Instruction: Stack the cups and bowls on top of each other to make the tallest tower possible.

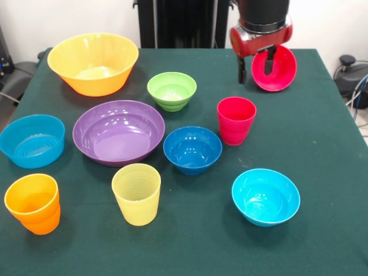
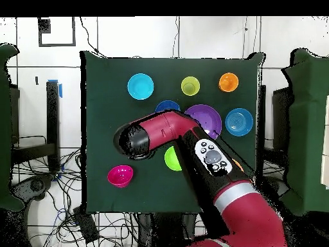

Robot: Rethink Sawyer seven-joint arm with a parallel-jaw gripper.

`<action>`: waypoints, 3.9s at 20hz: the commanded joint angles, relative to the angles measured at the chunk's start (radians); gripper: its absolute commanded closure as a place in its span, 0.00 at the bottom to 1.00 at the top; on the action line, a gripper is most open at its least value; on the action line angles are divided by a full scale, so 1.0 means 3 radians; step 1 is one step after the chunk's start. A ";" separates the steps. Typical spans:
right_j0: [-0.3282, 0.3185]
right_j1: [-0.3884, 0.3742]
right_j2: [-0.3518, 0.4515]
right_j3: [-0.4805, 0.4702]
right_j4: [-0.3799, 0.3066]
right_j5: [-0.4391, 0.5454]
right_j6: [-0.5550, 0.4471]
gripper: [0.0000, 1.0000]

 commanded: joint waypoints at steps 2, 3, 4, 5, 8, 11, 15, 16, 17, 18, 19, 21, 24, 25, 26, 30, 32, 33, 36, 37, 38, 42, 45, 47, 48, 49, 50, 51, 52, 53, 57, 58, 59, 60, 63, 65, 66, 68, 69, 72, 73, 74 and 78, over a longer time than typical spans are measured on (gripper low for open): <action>0.0170 0.0261 0.0104 -0.0324 -0.0187 0.0222 -0.0539 0.00; 0.0173 0.0264 0.0100 -0.0325 -0.0184 0.0215 -0.0527 0.00; 0.0167 0.0261 0.0096 -0.0309 -0.0179 0.0206 -0.0512 0.00; 0.0165 0.0272 0.0094 -0.0309 -0.0167 0.0217 -0.0509 0.00; 0.0155 0.0282 0.0098 -0.0318 -0.0146 0.0234 -0.0517 0.00; 0.0137 0.0277 0.0102 -0.0319 -0.0138 0.0246 -0.0535 0.00; 0.0119 0.0314 0.0113 -0.0352 -0.0097 0.0308 -0.0555 0.00; 0.0120 0.0322 0.0113 -0.0377 -0.0092 0.0334 -0.0568 0.00; 0.0121 0.0324 0.0115 -0.0398 -0.0094 0.0345 -0.0578 0.00; 0.0131 0.0344 0.0110 -0.0443 -0.0101 0.0367 -0.0594 0.00; 0.0137 0.0371 0.0102 -0.0478 -0.0111 0.0374 -0.0603 0.00; 0.0161 0.0442 0.0083 -0.0566 -0.0131 0.0395 -0.0617 0.00; 0.0205 0.0551 0.0083 -0.0706 -0.0156 0.0423 -0.0653 0.00; 0.0216 0.0576 0.0083 -0.0736 -0.0151 0.0441 -0.0654 0.00; 0.0226 0.0594 0.0081 -0.0761 -0.0147 0.0449 -0.0645 0.00; 0.0237 0.0612 0.0092 -0.0826 -0.0122 0.0526 -0.0673 0.00; 0.0229 0.0615 0.0104 -0.0841 -0.0103 0.0563 -0.0691 0.00; 0.0221 0.0617 0.0103 -0.0838 -0.0099 0.0577 -0.0693 0.00; 0.0144 0.0585 0.0114 -0.0708 -0.0077 0.0521 -0.0644 0.00; 0.0111 0.0560 0.0109 -0.0634 -0.0071 0.0497 -0.0614 0.00; 0.0081 0.0552 0.0112 -0.0581 -0.0074 0.0462 -0.0601 0.00; 0.0054 0.0480 0.0097 -0.0566 -0.0136 0.0488 -0.0658 0.00; 0.0087 0.0433 0.0109 -0.0666 -0.0141 0.0600 -0.0715 0.00; 0.0091 0.0408 0.0125 -0.0686 -0.0130 0.0657 -0.0741 0.00; 0.0089 0.0408 0.0135 -0.0693 -0.0124 0.0677 -0.0753 0.00; 0.0088 0.0413 0.0138 -0.0705 -0.0120 0.0699 -0.0763 0.00; 0.0083 0.0419 0.0142 -0.0721 -0.0120 0.0718 -0.0781 0.00; 0.0078 0.0431 0.0147 -0.0743 -0.0120 0.0735 -0.0801 0.00; 0.0077 0.0442 0.0147 -0.0765 -0.0126 0.0753 -0.0816 0.00; 0.0074 0.0456 0.0151 -0.0789 -0.0132 0.0762 -0.0835 0.00; 0.0055 0.0505 0.0156 -0.0852 -0.0157 0.0787 -0.0884 0.00; 0.0055 0.0529 0.0160 -0.0881 -0.0168 0.0787 -0.0899 0.00; 0.0053 0.0558 0.0165 -0.0908 -0.0182 0.0778 -0.0911 0.00; 0.0054 0.0592 0.0164 -0.0937 -0.0192 0.0786 -0.0927 0.00; 0.0050 0.0672 0.0169 -0.0997 -0.0223 0.0764 -0.0961 0.00; 0.0050 0.0711 0.0171 -0.1034 -0.0234 0.0764 -0.0978 0.00; 0.0050 0.0734 0.0174 -0.1055 -0.0240 0.0768 -0.0994 0.00; 0.0053 0.0761 0.0176 -0.1077 -0.0255 0.0748 -0.1006 0.00; 0.0058 0.0781 0.0171 -0.1084 -0.0262 0.0741 -0.1002 0.00; 0.0067 0.0850 0.0165 -0.1103 -0.0288 0.0670 -0.0983 0.00; 0.0069 0.0870 0.0164 -0.1111 -0.0295 0.0658 -0.0984 0.00; 0.0069 0.0878 0.0164 -0.1111 -0.0300 0.0650 -0.0982 0.00; 0.0069 0.0875 0.0163 -0.1102 -0.0338 0.0614 -0.0978 0.00</action>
